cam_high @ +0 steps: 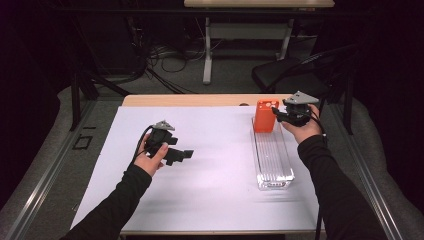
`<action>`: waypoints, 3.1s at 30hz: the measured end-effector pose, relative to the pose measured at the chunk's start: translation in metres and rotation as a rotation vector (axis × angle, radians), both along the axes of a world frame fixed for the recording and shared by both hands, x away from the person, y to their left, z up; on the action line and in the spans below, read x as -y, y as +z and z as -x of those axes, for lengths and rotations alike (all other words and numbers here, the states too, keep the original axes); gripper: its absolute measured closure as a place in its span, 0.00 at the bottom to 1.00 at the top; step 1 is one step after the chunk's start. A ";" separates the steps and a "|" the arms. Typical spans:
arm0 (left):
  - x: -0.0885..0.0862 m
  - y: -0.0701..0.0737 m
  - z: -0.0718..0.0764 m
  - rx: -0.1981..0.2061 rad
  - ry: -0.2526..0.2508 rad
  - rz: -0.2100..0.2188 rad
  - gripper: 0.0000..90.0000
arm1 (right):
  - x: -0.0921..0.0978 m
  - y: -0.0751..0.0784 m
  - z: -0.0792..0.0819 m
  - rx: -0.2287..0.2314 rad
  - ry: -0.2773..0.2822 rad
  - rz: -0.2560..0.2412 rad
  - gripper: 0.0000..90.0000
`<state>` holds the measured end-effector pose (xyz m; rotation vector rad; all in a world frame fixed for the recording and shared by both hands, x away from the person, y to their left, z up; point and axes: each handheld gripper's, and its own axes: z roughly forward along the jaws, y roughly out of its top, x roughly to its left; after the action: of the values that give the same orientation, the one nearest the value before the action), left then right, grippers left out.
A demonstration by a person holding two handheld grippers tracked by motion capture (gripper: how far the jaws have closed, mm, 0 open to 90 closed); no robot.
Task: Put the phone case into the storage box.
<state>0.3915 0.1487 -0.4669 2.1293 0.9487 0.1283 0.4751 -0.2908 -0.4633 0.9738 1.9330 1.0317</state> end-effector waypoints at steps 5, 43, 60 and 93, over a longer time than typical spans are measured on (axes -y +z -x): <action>0.000 0.000 0.000 -0.001 0.002 0.002 0.18 | -0.001 0.003 0.003 -0.011 -0.002 -0.016 0.52; -0.011 0.007 -0.003 0.006 0.006 0.043 0.18 | -0.014 0.025 0.023 -0.195 -0.023 -0.168 0.16; -0.019 0.013 -0.002 -0.002 0.011 0.060 0.17 | -0.022 0.034 0.037 -0.191 0.034 -0.166 0.08; -0.047 0.027 0.033 0.092 -0.019 0.023 0.17 | -0.058 0.033 0.100 -0.209 0.146 -0.172 0.05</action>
<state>0.3582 0.1956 -0.4402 2.0921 0.8723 0.2036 0.3746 -0.2327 -0.4307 1.0845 2.1388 1.2380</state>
